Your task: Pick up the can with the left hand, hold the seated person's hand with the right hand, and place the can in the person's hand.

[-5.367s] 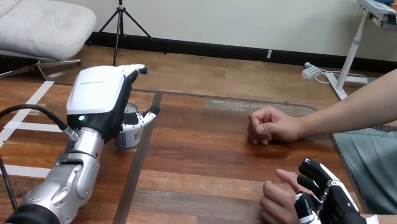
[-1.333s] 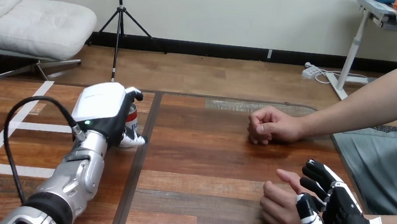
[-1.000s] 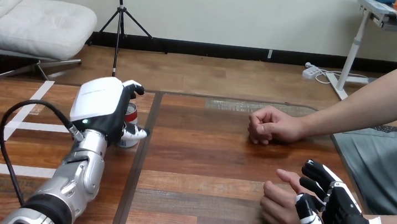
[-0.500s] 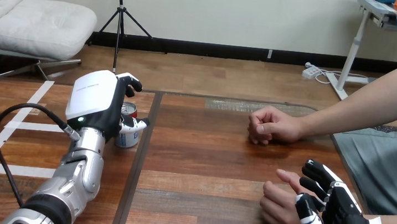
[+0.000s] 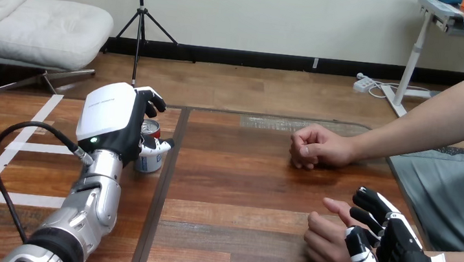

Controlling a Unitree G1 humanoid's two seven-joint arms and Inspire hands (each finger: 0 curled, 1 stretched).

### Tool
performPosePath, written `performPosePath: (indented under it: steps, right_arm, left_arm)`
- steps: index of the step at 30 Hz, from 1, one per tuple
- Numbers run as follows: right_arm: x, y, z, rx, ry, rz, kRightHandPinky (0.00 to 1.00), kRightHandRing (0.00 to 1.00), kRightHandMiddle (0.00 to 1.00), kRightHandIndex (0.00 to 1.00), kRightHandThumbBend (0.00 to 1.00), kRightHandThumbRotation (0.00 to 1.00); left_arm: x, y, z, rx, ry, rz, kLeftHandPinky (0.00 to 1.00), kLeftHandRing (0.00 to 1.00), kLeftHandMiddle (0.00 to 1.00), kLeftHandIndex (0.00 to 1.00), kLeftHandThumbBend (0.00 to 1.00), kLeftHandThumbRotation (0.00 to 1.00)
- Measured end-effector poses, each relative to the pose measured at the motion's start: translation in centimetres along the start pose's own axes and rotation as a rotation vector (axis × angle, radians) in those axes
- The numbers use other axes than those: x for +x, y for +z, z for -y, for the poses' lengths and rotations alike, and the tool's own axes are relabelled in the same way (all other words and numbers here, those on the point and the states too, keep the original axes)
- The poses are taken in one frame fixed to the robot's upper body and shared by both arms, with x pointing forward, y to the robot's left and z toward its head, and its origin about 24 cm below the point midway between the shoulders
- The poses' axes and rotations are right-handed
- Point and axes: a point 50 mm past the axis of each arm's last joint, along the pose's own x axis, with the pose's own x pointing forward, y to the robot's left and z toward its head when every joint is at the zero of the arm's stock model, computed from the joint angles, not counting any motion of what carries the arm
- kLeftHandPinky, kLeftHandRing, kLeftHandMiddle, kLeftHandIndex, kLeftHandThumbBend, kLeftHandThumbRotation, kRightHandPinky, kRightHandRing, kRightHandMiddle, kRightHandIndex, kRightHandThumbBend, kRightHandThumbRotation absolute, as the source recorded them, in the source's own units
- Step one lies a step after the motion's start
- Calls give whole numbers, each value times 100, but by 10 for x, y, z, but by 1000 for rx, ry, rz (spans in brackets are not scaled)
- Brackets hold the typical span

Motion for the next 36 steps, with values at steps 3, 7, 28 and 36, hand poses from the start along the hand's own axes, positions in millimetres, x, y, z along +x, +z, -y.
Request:
performPosePath:
  steps: [3,7,28,36]
  right_arm:
    - [0,0,0,0,0,0,76,82,84,83,55,62]
    - [0,0,0,-3,-1,0,75,82,85,83,55,63]
    - [0,0,0,-2,-4,-1,76,83,85,83,54,62]
    - [-1,0,0,-3,-4,-3,76,83,85,83,54,62]
  left_arm:
    - [0,0,0,0,0,0,53,58,62,61,70,0]
    - [0,0,0,0,-1,0,53,59,63,62,71,0]
    - [-1,-1,3,17,-46,-3,67,75,77,74,77,0]
    - [-1,-1,3,17,-45,-3,74,82,83,80,75,1]
